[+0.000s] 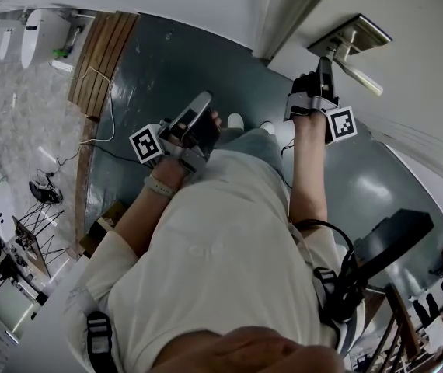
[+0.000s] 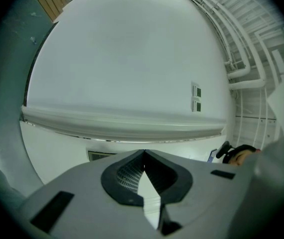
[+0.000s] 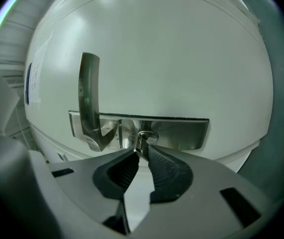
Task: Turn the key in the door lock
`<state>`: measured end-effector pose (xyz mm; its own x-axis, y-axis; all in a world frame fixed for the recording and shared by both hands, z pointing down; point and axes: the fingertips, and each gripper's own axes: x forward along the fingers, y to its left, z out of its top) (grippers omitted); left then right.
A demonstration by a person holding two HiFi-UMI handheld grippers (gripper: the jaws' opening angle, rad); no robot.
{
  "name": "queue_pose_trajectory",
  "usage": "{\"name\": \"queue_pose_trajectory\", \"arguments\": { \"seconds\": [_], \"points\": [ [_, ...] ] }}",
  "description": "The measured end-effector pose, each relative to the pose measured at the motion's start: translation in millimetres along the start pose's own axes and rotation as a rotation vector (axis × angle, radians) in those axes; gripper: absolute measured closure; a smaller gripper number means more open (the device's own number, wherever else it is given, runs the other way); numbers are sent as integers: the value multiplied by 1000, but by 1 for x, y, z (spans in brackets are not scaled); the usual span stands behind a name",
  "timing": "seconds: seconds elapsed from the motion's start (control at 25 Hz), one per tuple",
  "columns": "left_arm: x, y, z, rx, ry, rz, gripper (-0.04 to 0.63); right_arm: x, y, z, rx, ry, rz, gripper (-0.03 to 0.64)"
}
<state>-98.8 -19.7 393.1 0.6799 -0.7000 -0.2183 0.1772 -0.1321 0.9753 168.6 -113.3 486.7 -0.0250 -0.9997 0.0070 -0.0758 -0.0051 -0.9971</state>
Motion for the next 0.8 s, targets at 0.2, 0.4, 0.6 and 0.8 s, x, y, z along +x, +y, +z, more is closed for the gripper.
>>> {"name": "queue_pose_trajectory", "arguments": {
  "seconds": [0.2,0.4,0.6,0.8],
  "points": [
    [1,0,0,-5,3,2,586,1,0,0,118,0,36,560],
    [1,1,-2,-7,6,4,586,0,-1,-2,246,-2,62,555],
    [1,1,-1,-8,7,5,586,0,-1,-4,281,-1,77,555],
    [1,2,-2,-10,9,7,586,1,0,-5,263,7,86,554]
  ]
}}
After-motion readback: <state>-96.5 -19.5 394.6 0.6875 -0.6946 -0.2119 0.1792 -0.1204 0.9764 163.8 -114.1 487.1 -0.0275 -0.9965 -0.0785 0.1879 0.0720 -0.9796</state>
